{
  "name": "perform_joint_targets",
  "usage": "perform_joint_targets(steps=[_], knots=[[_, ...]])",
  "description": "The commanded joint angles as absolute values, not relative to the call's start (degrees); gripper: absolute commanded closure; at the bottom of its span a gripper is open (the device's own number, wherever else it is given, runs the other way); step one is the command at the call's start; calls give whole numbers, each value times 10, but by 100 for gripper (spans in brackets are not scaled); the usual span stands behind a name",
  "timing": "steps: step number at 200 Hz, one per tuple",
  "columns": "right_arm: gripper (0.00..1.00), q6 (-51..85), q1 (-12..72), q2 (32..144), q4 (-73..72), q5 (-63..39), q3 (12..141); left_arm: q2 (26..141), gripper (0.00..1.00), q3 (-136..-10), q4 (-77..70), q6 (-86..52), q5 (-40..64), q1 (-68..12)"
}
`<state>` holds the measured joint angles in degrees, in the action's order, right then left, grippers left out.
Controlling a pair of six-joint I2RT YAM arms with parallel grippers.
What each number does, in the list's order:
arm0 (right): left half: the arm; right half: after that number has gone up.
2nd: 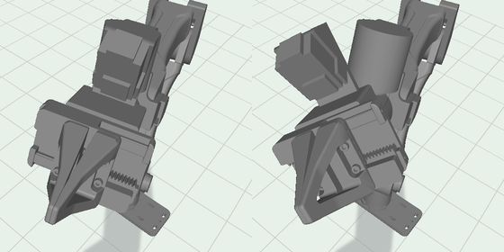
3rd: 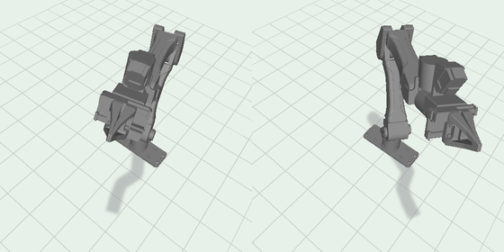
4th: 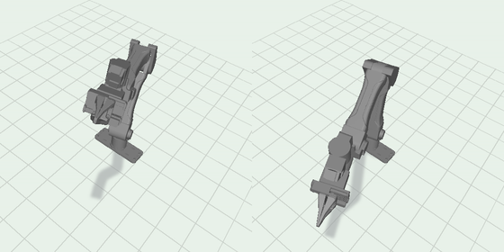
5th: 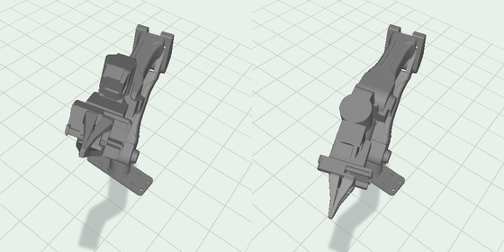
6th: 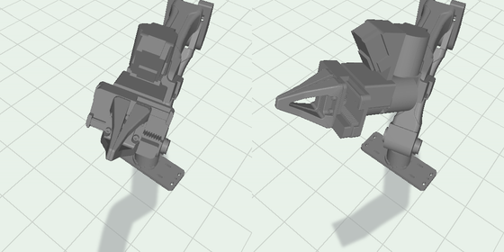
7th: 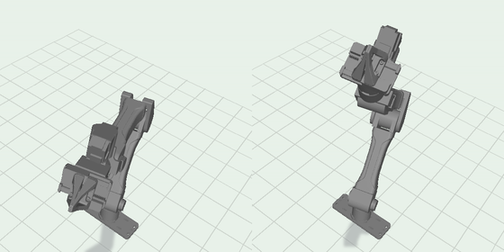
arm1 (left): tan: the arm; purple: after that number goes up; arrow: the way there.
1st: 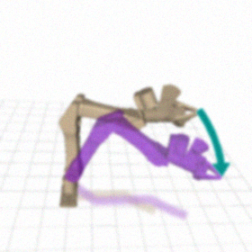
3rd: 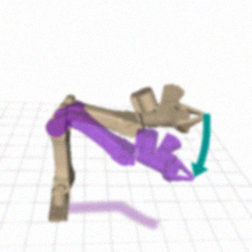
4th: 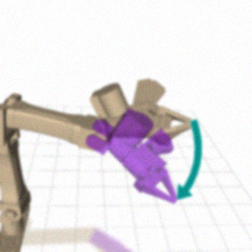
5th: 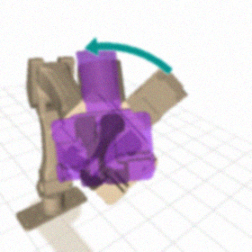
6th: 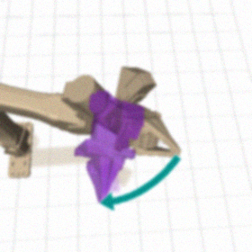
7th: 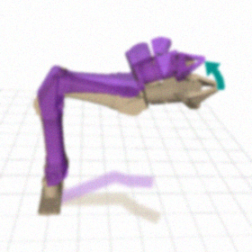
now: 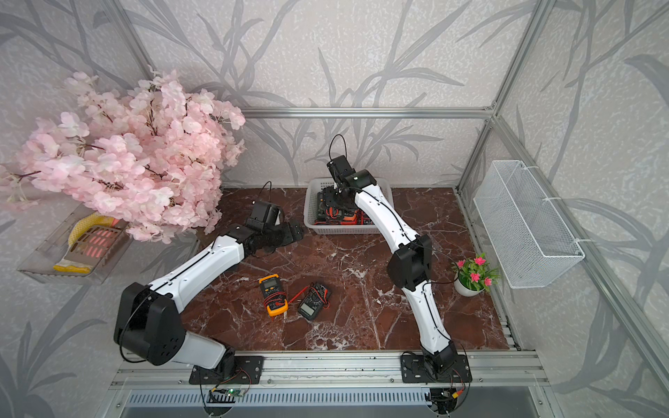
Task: Put the multimeter into the basket
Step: Place the multimeter in the basket.
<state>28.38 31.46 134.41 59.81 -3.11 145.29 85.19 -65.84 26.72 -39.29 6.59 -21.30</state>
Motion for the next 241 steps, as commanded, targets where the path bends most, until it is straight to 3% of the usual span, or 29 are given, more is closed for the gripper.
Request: perform_joint_targets(steps=[1, 24, 73, 150, 164, 195, 241], knots=[[39, 265, 305, 1397, 633, -40, 1550, 857, 0, -667, 263, -397, 75, -211], [39, 269, 293, 1438, 604, -48, 1588, 857, 0, -666, 270, -394, 71, -211], [38, 238, 286, 1450, 472, -75, 1537, 857, 0, -666, 285, -394, 72, -211], [36, 249, 287, 1495, 457, -91, 1560, 860, 0, -667, 295, -392, 76, -211], [33, 249, 287, 1499, 456, -91, 1560, 861, 0, -668, 296, -390, 77, -211], [14, 253, 287, 1504, 457, -83, 1561, 865, 0, -671, 299, -389, 77, -211], [6, 256, 288, 1501, 456, -81, 1569, 865, 0, -672, 298, -387, 78, -211]])
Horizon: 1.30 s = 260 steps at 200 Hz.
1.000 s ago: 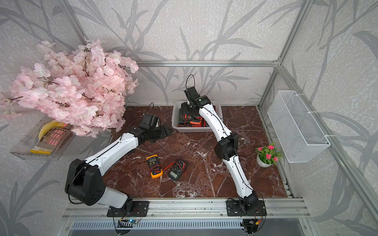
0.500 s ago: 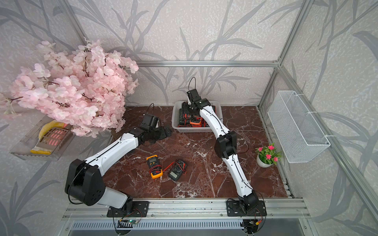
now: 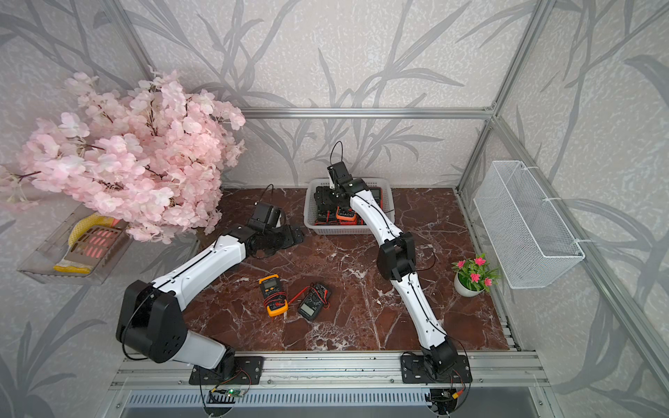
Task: Put the multimeter into the basket
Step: Place the multimeter in the basket.
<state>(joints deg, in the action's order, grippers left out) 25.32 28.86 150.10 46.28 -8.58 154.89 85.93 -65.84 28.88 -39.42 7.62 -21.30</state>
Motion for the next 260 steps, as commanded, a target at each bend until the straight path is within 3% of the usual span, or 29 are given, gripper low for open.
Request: perform_joint_targets(steps=[1, 89, 165, 211, 260], knots=[[6, 256, 288, 1501, 456, -82, 1570, 865, 0, -672, 298, -387, 77, -211], [6, 269, 288, 1438, 484, -83, 1552, 853, 0, -665, 294, -365, 76, -211], [6, 279, 290, 1321, 498, -88, 1432, 828, 0, -621, 290, -337, 83, -214], [6, 283, 290, 1213, 453, -101, 1262, 801, 0, -594, 298, -321, 63, -246], [6, 308, 290, 1061, 362, -115, 1013, 763, 0, -565, 314, -314, 0, -335]])
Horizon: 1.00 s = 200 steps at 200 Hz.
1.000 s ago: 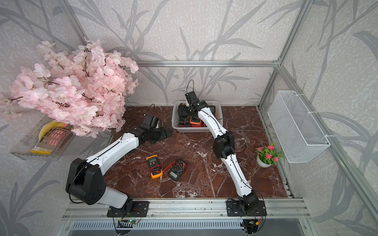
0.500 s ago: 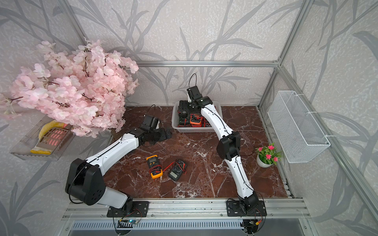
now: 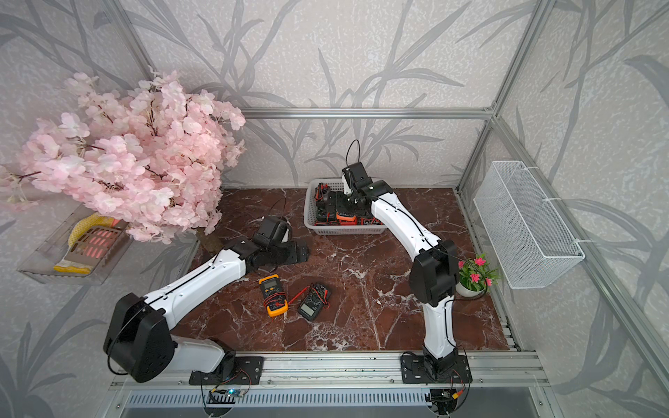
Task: Put the multimeter into the basket
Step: Place the multimeter in the basket, then pick up the multimeter from the center of the board.
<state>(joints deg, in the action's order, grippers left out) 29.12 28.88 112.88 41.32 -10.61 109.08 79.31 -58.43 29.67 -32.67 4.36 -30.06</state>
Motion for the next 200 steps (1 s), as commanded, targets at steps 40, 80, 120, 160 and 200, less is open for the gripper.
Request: perform_joint_targets(steps=[40, 80, 120, 160, 200], knots=[[6, 310, 290, 951, 342, -113, 859, 730, 0, -513, 304, -344, -35, -391], [6, 322, 290, 859, 330, -116, 734, 719, 0, -478, 300, -368, -78, -454], [6, 321, 291, 796, 341, -121, 650, 742, 0, -469, 290, -390, -111, -517], [5, 313, 291, 757, 355, -127, 609, 781, 0, -474, 280, -393, -133, -565], [5, 307, 291, 738, 364, -128, 586, 809, 0, -477, 279, -392, -157, -598]])
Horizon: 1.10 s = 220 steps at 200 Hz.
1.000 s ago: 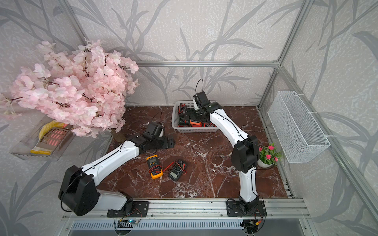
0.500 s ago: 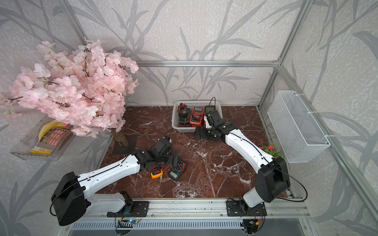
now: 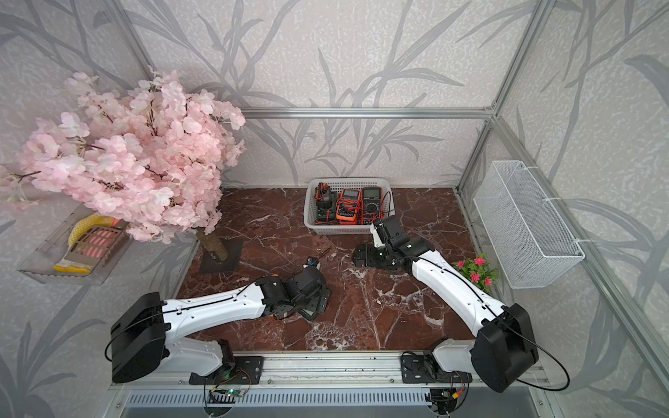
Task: Put the multimeter into the basket
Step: Pick up the multimeter from the center of the board.
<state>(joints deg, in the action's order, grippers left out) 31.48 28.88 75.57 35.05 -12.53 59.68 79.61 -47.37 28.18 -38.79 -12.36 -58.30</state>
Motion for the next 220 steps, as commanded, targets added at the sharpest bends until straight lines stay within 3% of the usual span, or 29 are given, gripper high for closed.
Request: perform_joint_targets(steps=[1, 149, 179, 220], knots=[[5, 308, 291, 738, 363, -128, 586, 810, 0, -477, 279, -392, -158, -599], [5, 308, 290, 730, 375, -120, 583, 876, 1, -430, 225, -405, -169, -619], [5, 306, 291, 732, 379, -118, 587, 888, 10, -424, 208, -410, -165, -619], [5, 304, 290, 733, 386, -117, 596, 900, 37, -436, 199, -410, -158, -618]])
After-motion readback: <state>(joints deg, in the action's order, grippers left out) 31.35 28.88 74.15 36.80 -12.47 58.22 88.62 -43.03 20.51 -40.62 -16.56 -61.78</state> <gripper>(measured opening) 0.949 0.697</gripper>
